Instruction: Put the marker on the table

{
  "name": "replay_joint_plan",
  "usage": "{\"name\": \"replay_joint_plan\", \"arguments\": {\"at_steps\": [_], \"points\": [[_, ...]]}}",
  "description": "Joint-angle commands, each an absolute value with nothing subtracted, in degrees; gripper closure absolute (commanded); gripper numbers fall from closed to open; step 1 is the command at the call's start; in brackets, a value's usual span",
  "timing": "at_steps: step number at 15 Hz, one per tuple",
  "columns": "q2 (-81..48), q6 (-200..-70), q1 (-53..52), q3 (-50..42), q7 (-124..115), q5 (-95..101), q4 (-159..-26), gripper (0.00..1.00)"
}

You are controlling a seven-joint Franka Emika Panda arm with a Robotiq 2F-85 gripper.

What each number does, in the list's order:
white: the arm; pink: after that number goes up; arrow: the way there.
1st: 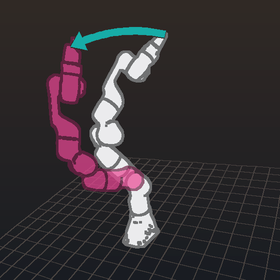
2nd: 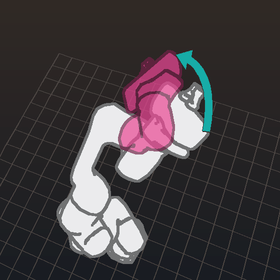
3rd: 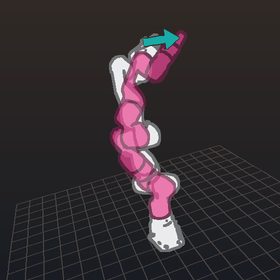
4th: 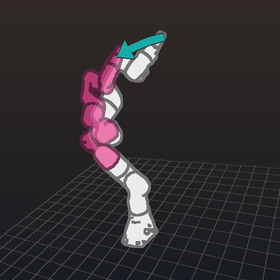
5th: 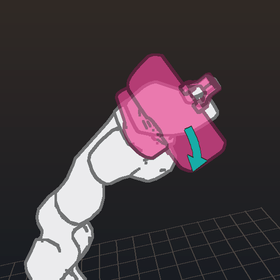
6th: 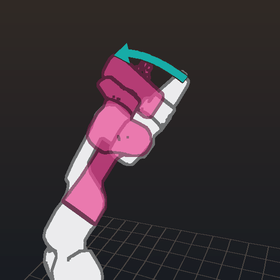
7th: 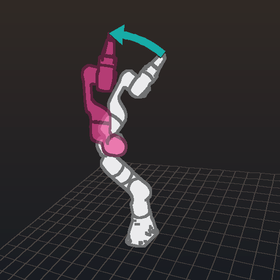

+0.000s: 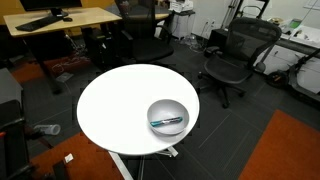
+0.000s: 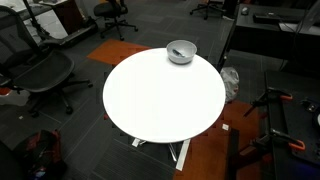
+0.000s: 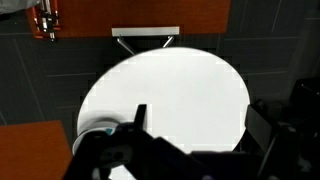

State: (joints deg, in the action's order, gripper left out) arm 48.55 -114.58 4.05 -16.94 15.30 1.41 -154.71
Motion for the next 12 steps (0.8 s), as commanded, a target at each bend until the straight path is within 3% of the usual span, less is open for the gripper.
{"name": "replay_joint_plan", "arguments": {"at_steps": [1, 12], "points": [[42.36, -119.78, 4.23, -14.87, 13.02, 0.15, -151.47, 0.00], [15.51, -135.94, 5.27, -11.18, 4.36, 0.75, -138.15, 0.00]]}}
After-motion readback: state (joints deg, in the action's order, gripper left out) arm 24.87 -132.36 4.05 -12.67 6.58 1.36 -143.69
